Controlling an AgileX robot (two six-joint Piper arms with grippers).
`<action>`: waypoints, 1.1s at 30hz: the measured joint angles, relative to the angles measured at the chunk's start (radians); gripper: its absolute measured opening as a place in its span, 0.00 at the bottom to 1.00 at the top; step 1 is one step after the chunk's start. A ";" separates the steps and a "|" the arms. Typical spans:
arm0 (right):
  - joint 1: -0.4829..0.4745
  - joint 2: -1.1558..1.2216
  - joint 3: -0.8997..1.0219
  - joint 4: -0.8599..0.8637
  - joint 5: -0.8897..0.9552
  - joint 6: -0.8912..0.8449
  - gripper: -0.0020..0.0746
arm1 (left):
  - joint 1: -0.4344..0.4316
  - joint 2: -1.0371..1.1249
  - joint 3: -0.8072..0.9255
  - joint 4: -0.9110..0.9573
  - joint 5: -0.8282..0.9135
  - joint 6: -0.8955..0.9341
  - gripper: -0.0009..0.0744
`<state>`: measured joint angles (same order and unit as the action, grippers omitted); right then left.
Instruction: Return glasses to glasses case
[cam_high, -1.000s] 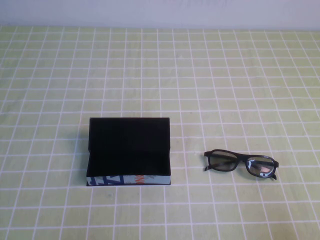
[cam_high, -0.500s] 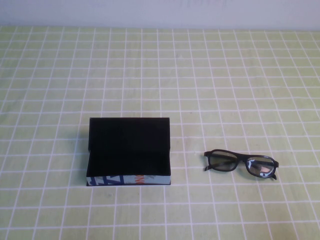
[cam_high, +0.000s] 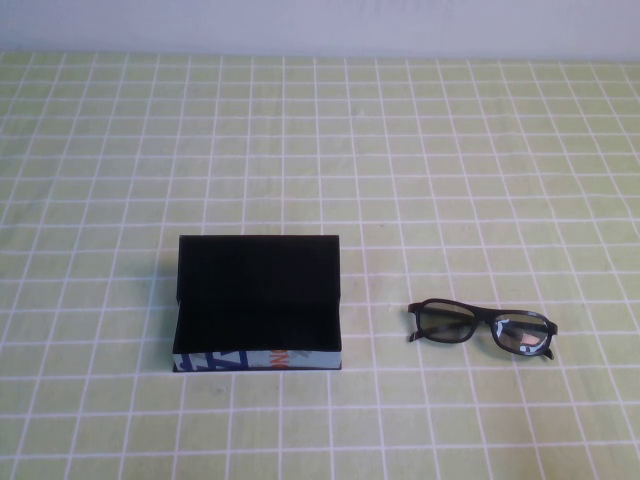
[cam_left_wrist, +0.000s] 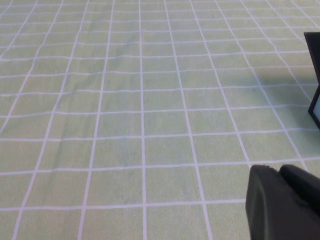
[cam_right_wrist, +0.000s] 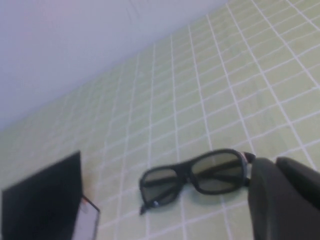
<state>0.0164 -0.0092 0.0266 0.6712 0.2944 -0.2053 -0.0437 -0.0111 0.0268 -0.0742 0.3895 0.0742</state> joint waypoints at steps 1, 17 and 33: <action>0.000 0.000 0.000 0.047 -0.016 0.000 0.01 | 0.000 0.000 0.000 0.000 0.000 0.000 0.01; 0.000 0.004 -0.043 0.458 -0.098 0.000 0.01 | 0.000 0.000 0.000 0.000 0.000 0.000 0.01; 0.000 0.707 -0.623 -0.118 0.621 0.000 0.01 | 0.000 0.000 0.000 0.000 0.000 0.000 0.01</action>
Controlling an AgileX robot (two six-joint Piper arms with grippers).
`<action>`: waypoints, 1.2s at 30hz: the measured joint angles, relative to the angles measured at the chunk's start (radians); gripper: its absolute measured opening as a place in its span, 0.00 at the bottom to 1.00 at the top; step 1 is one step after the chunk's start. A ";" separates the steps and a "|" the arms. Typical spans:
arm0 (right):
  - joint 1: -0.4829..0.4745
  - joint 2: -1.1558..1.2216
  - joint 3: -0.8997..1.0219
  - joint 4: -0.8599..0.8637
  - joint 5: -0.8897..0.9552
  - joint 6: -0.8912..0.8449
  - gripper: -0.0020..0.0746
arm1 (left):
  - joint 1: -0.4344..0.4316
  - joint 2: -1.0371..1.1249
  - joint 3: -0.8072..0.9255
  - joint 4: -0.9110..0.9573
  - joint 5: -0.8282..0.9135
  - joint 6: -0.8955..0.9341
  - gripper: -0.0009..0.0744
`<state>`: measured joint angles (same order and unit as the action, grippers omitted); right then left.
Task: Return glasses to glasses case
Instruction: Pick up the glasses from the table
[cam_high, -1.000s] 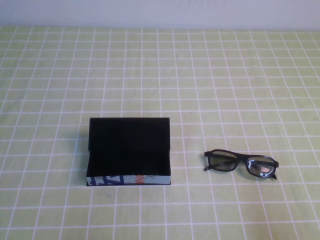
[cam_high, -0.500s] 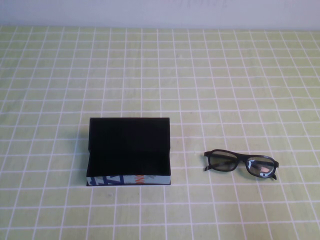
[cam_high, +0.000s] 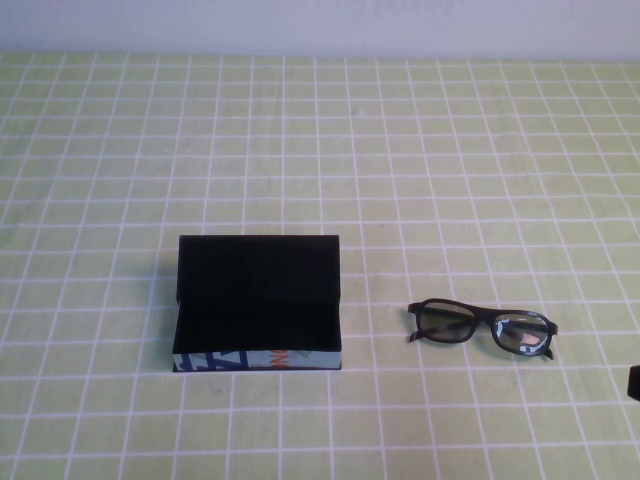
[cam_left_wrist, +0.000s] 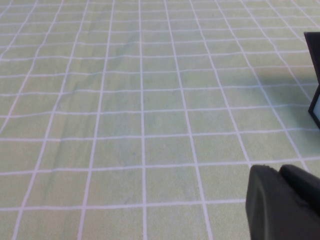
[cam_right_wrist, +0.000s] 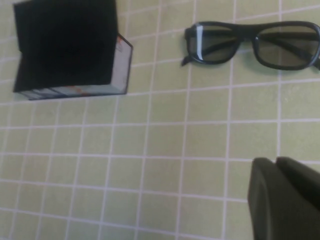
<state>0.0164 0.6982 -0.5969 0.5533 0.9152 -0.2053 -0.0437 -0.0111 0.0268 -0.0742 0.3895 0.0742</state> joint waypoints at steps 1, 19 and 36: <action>0.000 0.046 -0.030 -0.025 0.018 0.000 0.01 | 0.000 0.000 0.000 0.000 0.000 0.000 0.01; 0.337 0.727 -0.516 -0.261 0.149 -0.127 0.01 | 0.000 0.000 0.000 0.000 0.000 0.000 0.01; 0.422 1.018 -0.711 -0.449 0.268 -0.614 0.06 | 0.000 0.000 0.000 0.002 0.000 0.000 0.01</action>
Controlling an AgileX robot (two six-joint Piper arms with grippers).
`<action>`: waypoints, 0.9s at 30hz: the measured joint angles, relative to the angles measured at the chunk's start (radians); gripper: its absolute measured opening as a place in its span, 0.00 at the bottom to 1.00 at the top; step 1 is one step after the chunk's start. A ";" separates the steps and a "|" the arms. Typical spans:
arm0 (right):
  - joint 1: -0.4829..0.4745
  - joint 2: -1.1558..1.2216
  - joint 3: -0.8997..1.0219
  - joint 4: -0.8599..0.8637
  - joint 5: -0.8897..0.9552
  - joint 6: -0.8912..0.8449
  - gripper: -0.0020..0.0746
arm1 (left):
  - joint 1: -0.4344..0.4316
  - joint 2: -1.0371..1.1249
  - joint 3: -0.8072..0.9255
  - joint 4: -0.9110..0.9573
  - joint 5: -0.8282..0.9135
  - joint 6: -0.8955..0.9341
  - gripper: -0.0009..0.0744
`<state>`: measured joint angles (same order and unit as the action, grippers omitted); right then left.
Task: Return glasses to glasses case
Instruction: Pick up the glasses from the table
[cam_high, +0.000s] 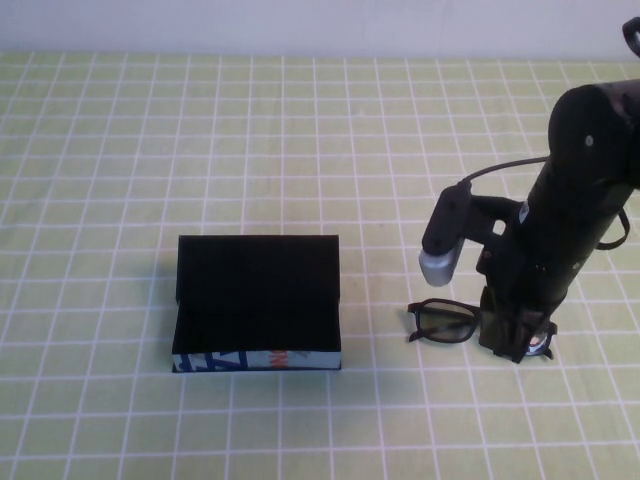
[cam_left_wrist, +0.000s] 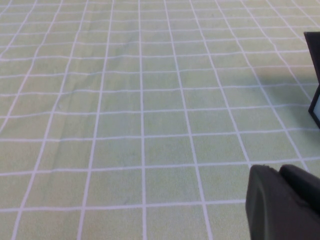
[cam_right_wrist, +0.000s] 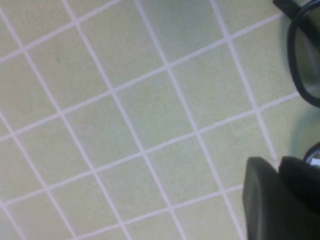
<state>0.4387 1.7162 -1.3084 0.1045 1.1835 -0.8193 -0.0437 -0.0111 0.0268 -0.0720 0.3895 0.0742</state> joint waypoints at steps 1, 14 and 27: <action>-0.004 0.011 0.000 -0.002 0.000 -0.034 0.09 | 0.000 0.000 0.000 0.002 0.000 0.000 0.01; -0.036 0.105 -0.100 -0.069 -0.032 -0.214 0.57 | 0.000 0.000 0.000 0.002 0.000 0.000 0.01; -0.055 0.183 -0.127 -0.079 -0.054 -0.216 0.58 | 0.000 0.000 0.000 0.002 0.000 0.000 0.01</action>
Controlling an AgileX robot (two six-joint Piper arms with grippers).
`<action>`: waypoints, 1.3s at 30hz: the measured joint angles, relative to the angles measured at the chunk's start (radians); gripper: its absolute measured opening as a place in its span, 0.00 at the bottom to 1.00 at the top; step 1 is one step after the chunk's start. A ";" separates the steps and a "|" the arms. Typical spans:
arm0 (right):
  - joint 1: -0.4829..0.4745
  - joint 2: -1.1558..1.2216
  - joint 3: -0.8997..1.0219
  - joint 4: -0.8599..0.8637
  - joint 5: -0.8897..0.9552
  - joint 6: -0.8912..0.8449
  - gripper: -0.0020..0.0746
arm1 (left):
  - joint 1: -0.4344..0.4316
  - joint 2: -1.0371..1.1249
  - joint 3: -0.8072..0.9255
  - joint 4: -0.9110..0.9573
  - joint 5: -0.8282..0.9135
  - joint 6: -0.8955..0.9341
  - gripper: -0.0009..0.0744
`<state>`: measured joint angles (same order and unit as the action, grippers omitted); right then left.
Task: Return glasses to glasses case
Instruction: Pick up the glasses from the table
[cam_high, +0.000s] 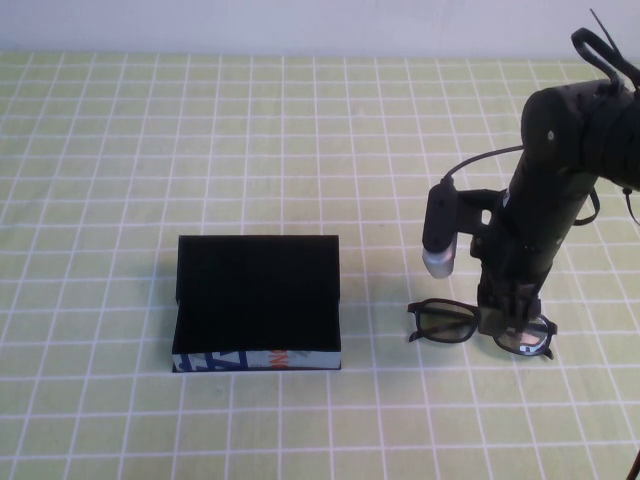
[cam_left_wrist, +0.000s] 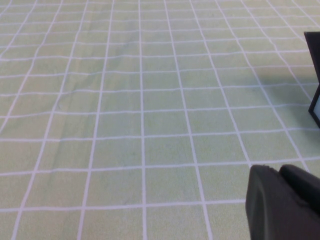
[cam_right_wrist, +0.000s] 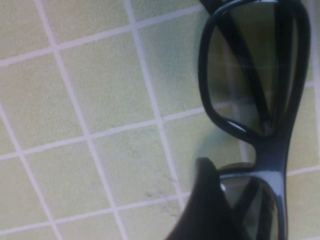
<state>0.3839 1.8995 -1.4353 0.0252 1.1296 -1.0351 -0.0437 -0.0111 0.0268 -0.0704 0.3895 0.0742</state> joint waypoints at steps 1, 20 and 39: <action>0.000 0.000 -0.001 0.002 -0.003 0.000 0.58 | 0.000 0.000 0.000 0.000 0.000 0.000 0.01; 0.000 0.061 -0.002 0.008 -0.036 -0.004 0.57 | 0.000 0.000 0.000 0.000 0.000 0.000 0.01; 0.000 0.061 -0.002 0.020 -0.008 -0.004 0.25 | 0.000 0.000 0.000 0.000 0.000 0.000 0.01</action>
<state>0.3835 1.9600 -1.4376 0.0451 1.1219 -1.0387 -0.0437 -0.0111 0.0268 -0.0704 0.3895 0.0742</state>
